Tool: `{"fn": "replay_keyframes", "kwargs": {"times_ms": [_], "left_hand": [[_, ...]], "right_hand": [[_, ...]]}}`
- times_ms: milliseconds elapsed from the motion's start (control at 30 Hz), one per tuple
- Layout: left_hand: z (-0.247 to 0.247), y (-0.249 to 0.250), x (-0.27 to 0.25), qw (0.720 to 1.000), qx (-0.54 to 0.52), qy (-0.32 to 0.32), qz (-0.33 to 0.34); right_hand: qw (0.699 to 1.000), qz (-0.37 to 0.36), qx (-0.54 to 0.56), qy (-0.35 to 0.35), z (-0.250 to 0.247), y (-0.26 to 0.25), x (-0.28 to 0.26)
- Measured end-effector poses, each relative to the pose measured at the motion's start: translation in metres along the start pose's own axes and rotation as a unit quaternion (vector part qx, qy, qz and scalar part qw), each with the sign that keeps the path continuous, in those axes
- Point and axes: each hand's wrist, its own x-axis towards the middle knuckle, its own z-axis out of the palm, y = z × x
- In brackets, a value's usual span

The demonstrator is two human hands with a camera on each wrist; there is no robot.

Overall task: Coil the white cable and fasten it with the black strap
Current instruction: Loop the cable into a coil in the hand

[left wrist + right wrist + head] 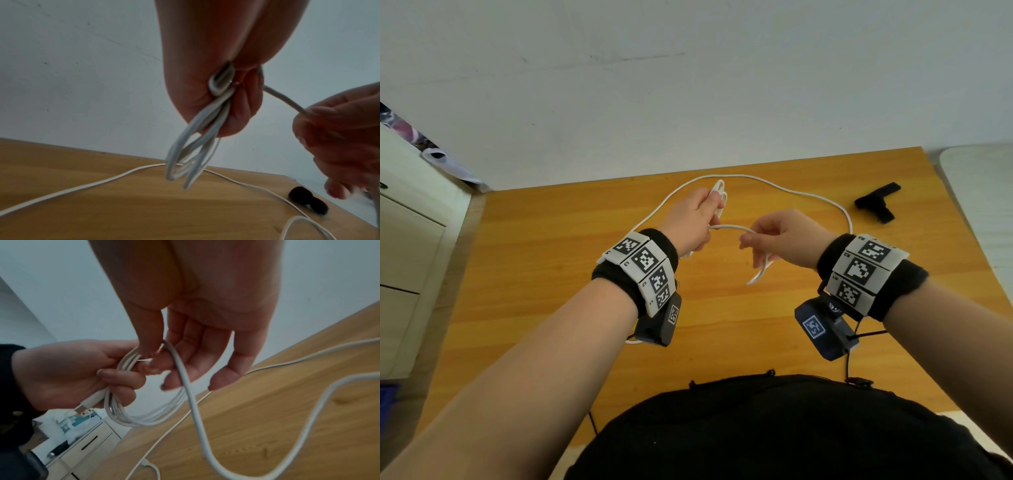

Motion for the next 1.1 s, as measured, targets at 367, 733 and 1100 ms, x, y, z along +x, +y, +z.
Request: {"fn": "replay_keyframes", "kwargs": {"times_ms": [367, 733, 1100], "left_hand": [[0.002, 0.007, -0.003, 0.997, 0.038, -0.07, -0.007], [0.0, 0.005, 0.0, 0.991, 0.078, -0.112, -0.008], [-0.002, 0.004, 0.0, 0.985, 0.084, -0.143, -0.053]], "right_hand": [[0.98, -0.052, 0.05, 0.186, -0.008, 0.0, 0.013], [0.959, -0.089, 0.096, 0.251, -0.014, 0.004, 0.025], [0.949, -0.103, 0.129, 0.269, -0.007, 0.0, 0.03]]}}
